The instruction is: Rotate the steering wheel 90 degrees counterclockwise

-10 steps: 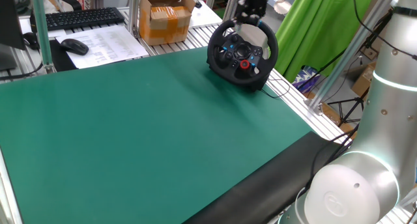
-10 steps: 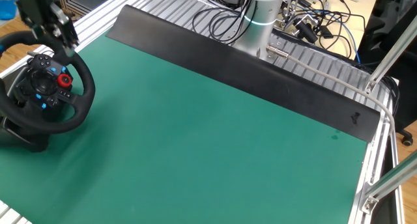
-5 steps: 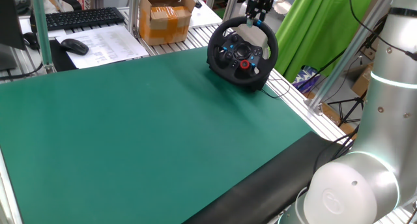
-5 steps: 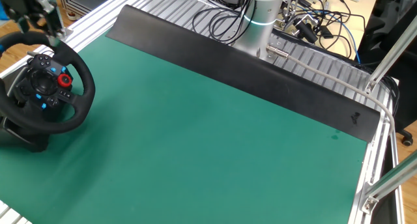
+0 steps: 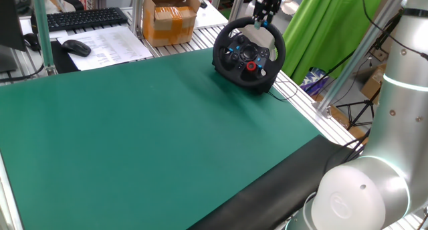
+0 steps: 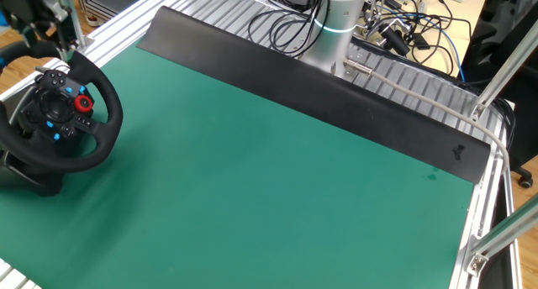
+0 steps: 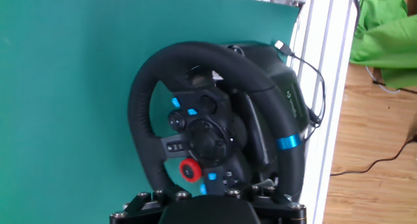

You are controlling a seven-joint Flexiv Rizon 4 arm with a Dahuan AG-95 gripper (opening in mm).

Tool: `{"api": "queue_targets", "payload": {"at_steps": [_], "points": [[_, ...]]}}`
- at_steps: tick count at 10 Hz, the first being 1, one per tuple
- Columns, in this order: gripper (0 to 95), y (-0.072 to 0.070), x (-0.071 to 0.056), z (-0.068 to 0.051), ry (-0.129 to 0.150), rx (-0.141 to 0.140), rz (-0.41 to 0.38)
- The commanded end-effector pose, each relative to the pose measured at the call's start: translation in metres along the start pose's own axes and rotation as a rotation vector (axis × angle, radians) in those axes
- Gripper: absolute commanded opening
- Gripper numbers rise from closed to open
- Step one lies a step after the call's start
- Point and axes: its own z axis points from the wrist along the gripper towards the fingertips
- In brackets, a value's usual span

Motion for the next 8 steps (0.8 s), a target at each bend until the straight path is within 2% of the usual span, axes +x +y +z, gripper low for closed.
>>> {"api": "queue_targets", "payload": {"at_steps": [1,2,6,7,8], "points": [[57.0,-0.0071,-0.0065,0.0121,0.036,-0.045,0.050],[57.0,-0.0065,-0.0074,0.0132,0.028,-0.066,0.082],[57.0,-0.0036,-0.0112,0.0183,0.021,-0.086,0.090],[57.0,-0.0036,-0.0112,0.0183,0.018,-0.110,0.105],[57.0,-0.0036,-0.0112,0.0183,0.004,-0.112,0.121]]}}
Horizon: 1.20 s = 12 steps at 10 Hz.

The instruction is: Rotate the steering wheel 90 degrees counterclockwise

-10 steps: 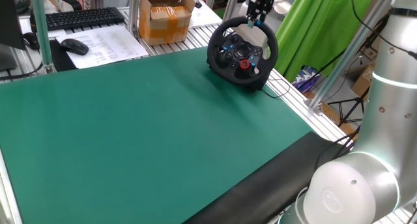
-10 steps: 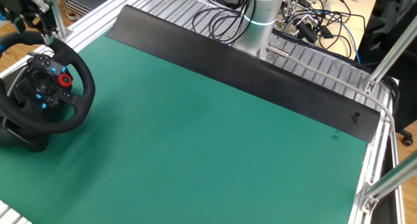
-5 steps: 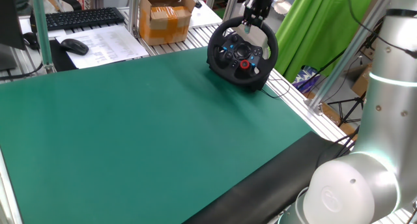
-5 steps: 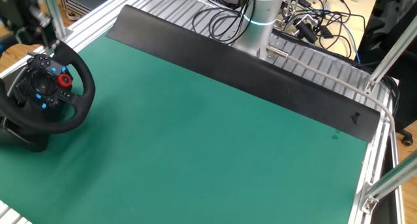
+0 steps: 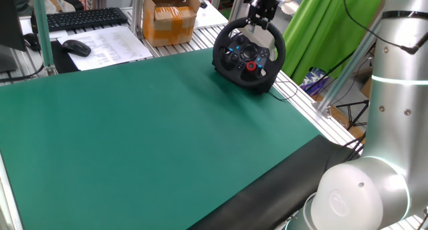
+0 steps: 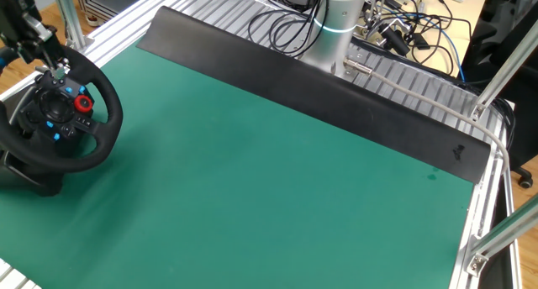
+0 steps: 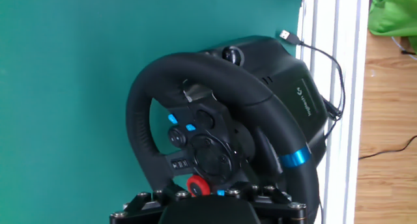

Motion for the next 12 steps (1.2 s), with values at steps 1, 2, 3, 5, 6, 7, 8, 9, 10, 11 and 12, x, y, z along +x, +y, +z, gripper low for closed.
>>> {"api": "queue_targets", "payload": {"at_steps": [1,2,3,5,6,7,8,9,10,11,12], "points": [[57.0,0.0002,-0.0011,-0.0005,-0.036,-0.008,0.033],[57.0,0.0002,-0.0011,-0.0005,-0.053,-0.003,0.032],[57.0,0.0002,-0.0011,-0.0005,-0.068,-0.002,0.036],[57.0,0.0002,-0.0011,-0.0005,-0.070,-0.001,0.039],[57.0,0.0002,-0.0011,-0.0005,-0.068,-0.001,0.043],[57.0,0.0002,-0.0011,-0.0005,-0.069,-0.001,0.045],[57.0,0.0002,-0.0011,-0.0005,-0.069,-0.002,0.052],[38.0,0.0002,-0.0011,-0.0005,-0.070,-0.002,0.078],[38.0,0.0002,-0.0011,-0.0005,-0.070,-0.002,0.093],[38.0,0.0002,-0.0011,-0.0005,-0.069,-0.003,0.130],[38.0,0.0002,-0.0011,-0.0005,-0.067,-0.004,0.165]]}}
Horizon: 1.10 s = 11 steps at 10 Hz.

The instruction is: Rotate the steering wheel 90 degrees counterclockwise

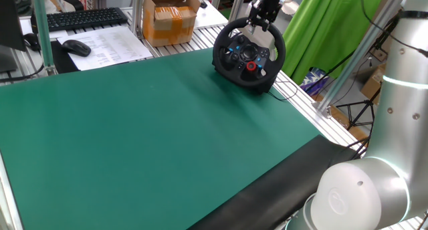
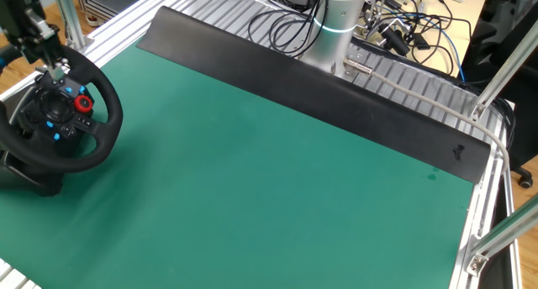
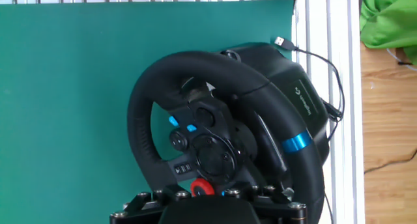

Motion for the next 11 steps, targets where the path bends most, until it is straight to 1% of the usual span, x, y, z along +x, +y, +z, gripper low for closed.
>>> {"api": "queue_targets", "payload": {"at_steps": [1,3,4,6,7,8,9,10,11], "points": [[38.0,0.0009,0.0049,0.0012,-0.009,0.008,0.081],[38.0,0.0009,0.0049,0.0012,-0.010,0.008,0.143],[38.0,0.0009,0.0049,0.0012,-0.008,0.010,0.154],[38.0,0.0009,0.0049,0.0012,-0.018,0.011,0.194],[38.0,0.0009,0.0049,0.0012,-0.018,0.019,0.203],[57.0,0.0008,0.0049,0.0008,-0.016,0.025,0.197],[57.0,0.0005,0.0052,-0.0004,-0.019,0.035,0.182],[57.0,-0.0005,0.0055,-0.0034,-0.022,0.065,0.156],[57.0,-0.0019,0.0058,-0.0071,-0.022,0.085,0.129]]}}
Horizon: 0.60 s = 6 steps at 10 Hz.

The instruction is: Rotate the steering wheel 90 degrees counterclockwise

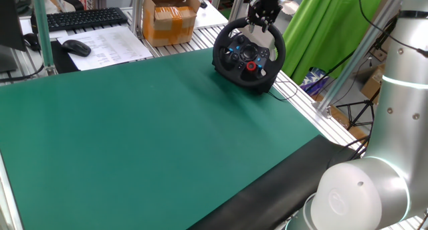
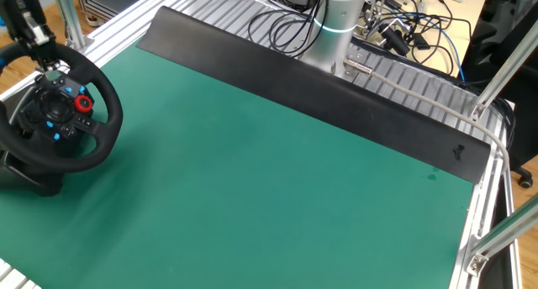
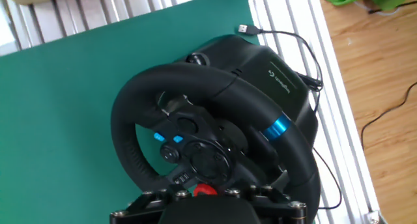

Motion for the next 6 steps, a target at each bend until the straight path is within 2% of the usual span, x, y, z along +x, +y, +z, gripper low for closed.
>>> {"api": "queue_targets", "payload": {"at_steps": [1,4,6], "points": [[57.0,-0.003,-0.002,-0.007,-0.006,0.034,-0.070],[57.0,-0.011,-0.006,-0.017,-0.006,0.065,-0.118],[57.0,-0.020,-0.014,-0.021,-0.004,0.066,-0.154]]}}
